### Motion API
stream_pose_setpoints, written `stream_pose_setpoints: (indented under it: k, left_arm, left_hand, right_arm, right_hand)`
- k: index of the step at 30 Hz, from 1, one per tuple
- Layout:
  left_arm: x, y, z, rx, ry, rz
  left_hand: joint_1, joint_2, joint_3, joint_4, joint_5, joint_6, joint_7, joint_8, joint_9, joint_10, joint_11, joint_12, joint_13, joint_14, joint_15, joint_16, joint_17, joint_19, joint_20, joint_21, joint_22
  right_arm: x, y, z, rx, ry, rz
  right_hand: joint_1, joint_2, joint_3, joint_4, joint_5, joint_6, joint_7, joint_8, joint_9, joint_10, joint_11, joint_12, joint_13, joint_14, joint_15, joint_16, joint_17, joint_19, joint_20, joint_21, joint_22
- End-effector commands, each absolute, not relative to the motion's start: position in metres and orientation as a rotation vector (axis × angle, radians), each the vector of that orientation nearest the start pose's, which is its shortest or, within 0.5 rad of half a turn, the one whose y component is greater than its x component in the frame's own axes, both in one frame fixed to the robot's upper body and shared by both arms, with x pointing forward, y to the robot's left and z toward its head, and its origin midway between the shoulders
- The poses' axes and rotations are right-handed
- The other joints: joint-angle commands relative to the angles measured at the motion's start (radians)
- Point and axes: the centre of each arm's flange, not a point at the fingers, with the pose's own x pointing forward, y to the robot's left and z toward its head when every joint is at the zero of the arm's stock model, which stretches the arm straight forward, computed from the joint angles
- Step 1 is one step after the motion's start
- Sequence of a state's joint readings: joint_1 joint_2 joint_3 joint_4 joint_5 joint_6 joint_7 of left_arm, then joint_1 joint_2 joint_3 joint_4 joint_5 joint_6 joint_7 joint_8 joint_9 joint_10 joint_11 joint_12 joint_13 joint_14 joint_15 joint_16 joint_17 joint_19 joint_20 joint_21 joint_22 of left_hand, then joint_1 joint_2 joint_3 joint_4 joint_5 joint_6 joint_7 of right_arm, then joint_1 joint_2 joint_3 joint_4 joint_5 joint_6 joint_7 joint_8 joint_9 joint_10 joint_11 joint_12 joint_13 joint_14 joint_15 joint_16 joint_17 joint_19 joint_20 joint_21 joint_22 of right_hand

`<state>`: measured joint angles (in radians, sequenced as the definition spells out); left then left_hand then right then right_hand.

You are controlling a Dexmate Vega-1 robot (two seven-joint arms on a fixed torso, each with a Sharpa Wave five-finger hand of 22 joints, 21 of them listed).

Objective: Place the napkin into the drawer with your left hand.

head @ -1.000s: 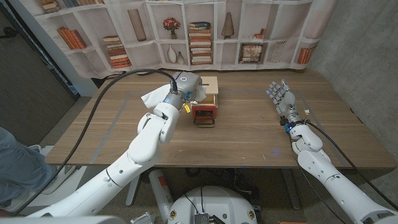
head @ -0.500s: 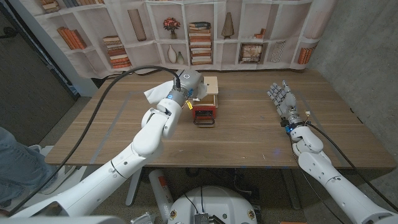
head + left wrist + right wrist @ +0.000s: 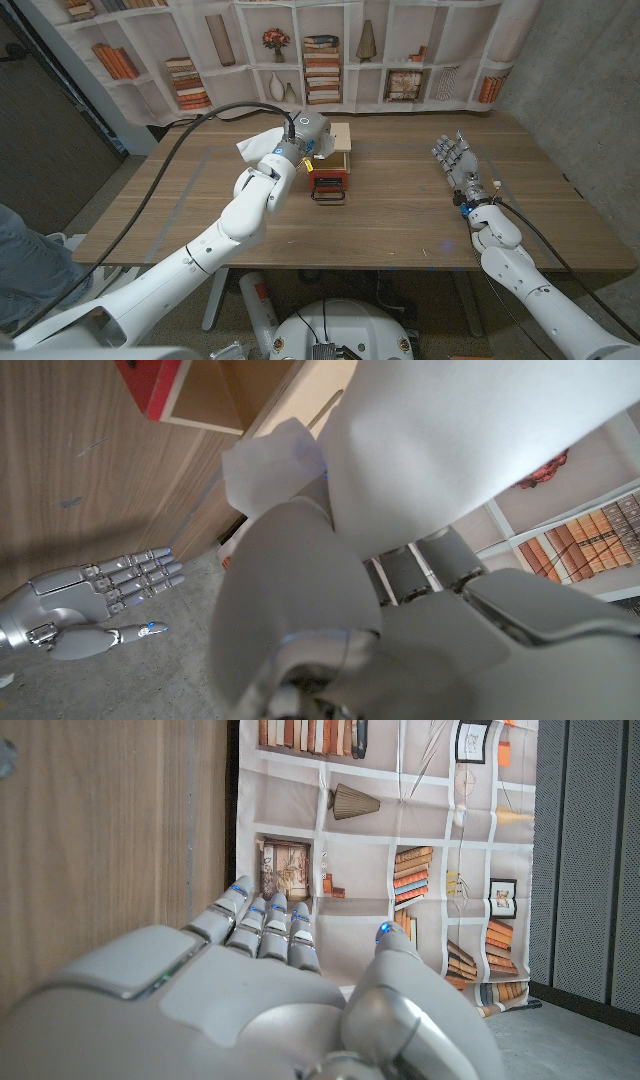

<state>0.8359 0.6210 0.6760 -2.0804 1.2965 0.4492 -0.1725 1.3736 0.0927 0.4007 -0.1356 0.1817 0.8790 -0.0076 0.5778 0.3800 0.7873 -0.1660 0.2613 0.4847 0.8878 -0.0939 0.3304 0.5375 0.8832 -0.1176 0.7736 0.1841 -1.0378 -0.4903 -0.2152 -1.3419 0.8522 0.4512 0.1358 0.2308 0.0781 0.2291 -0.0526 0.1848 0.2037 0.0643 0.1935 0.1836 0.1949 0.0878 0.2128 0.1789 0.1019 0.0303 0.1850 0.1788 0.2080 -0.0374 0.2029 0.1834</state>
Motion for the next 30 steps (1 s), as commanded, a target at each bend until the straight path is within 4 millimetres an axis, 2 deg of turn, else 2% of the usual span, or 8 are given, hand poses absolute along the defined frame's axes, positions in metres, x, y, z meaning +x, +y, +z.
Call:
stream_pose_setpoints:
  k: [1,30]
  left_arm:
    - [0.518,0.103,0.065,1.780,-0.829,0.368]
    - [0.545,0.091,0.054,1.818,-0.809,0.313]
  left_hand:
    - [-0.006,0.001,-0.004,0.000,0.000,0.007,-0.004,0.005,0.001,0.005,-0.010,-0.001,0.006,0.041,-0.140,0.001,0.044,-0.007,-0.062,0.006,0.001]
    - [-0.016,-0.008,-0.012,0.002,-0.001,0.016,-0.023,0.006,-0.012,0.017,-0.025,-0.012,0.007,0.055,-0.142,-0.007,0.050,-0.029,-0.065,0.023,0.006]
  right_arm:
    - [0.610,-0.348,-0.080,0.297,-0.687,0.163]
    - [0.604,-0.353,-0.085,0.300,-0.683,0.147]
  right_hand:
    - [0.007,0.007,0.001,-0.003,0.002,0.008,-0.001,0.001,0.004,0.006,-0.002,-0.005,0.004,0.008,-0.002,0.001,0.005,0.007,-0.019,0.003,0.002]
    - [0.007,0.007,0.000,-0.004,0.002,0.009,-0.001,0.001,0.004,0.006,-0.002,-0.005,0.004,0.009,-0.001,0.001,0.005,0.008,-0.019,0.003,0.002]
